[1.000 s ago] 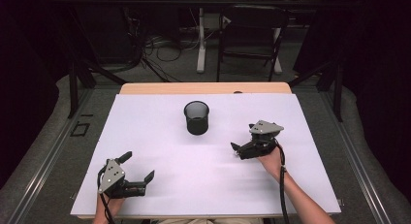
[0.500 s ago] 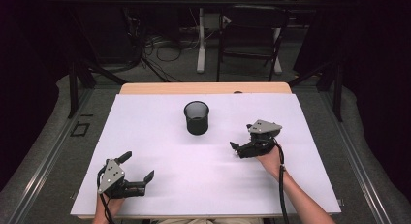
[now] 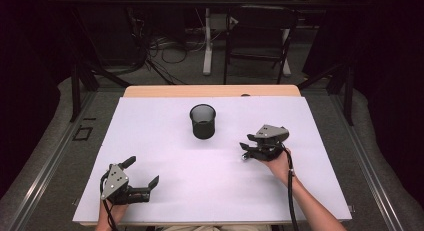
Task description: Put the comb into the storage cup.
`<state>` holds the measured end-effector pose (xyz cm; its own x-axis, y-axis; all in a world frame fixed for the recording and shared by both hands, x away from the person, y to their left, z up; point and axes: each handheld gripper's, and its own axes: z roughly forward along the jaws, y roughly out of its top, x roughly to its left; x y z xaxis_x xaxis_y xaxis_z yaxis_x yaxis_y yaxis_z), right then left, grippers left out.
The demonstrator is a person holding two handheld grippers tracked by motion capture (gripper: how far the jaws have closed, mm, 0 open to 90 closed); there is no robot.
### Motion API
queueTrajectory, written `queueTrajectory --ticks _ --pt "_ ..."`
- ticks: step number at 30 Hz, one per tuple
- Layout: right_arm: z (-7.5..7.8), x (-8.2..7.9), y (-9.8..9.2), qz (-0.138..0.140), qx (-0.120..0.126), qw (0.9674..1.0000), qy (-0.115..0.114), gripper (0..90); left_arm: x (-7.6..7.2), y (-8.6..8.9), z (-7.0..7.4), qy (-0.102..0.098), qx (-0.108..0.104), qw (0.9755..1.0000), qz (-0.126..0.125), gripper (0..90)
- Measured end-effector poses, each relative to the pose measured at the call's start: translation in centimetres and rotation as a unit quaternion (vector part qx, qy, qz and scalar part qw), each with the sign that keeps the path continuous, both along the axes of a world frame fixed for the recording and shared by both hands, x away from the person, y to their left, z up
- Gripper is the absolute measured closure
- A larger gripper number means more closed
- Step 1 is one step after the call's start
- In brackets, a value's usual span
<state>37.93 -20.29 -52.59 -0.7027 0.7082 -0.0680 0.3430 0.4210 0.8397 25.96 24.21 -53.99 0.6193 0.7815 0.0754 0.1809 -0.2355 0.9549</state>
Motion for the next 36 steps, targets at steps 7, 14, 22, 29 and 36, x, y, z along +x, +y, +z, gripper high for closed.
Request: queueTrajectory --ticks 7,14,22,29,36 --pt "-0.2 0.0 0.0 0.004 -0.011 0.9999 0.007 85.0 0.0 0.0 0.0 0.001 0.0 1.0 0.0 0.0" --pt "-0.6 0.1 0.1 0.0 -0.024 0.9996 0.016 90.0 0.1 -0.1 0.0 0.002 0.002 1.0 -0.001 0.0" --pt "-1.0 0.0 0.9 0.016 -0.045 0.9984 0.031 90.0 0.1 0.0 -0.1 0.002 0.002 1.0 -0.001 0.0" --pt "-1.5 0.1 1.2 0.02 -0.065 0.9966 0.046 90.0 0.1 -0.1 -0.1 0.004 0.002 1.0 -0.001 0.0" --pt "-1.7 0.1 1.4 0.024 -0.081 0.9947 0.059 90.0 0.1 0.0 -0.1 0.004 0.002 1.0 0.0 0.0"
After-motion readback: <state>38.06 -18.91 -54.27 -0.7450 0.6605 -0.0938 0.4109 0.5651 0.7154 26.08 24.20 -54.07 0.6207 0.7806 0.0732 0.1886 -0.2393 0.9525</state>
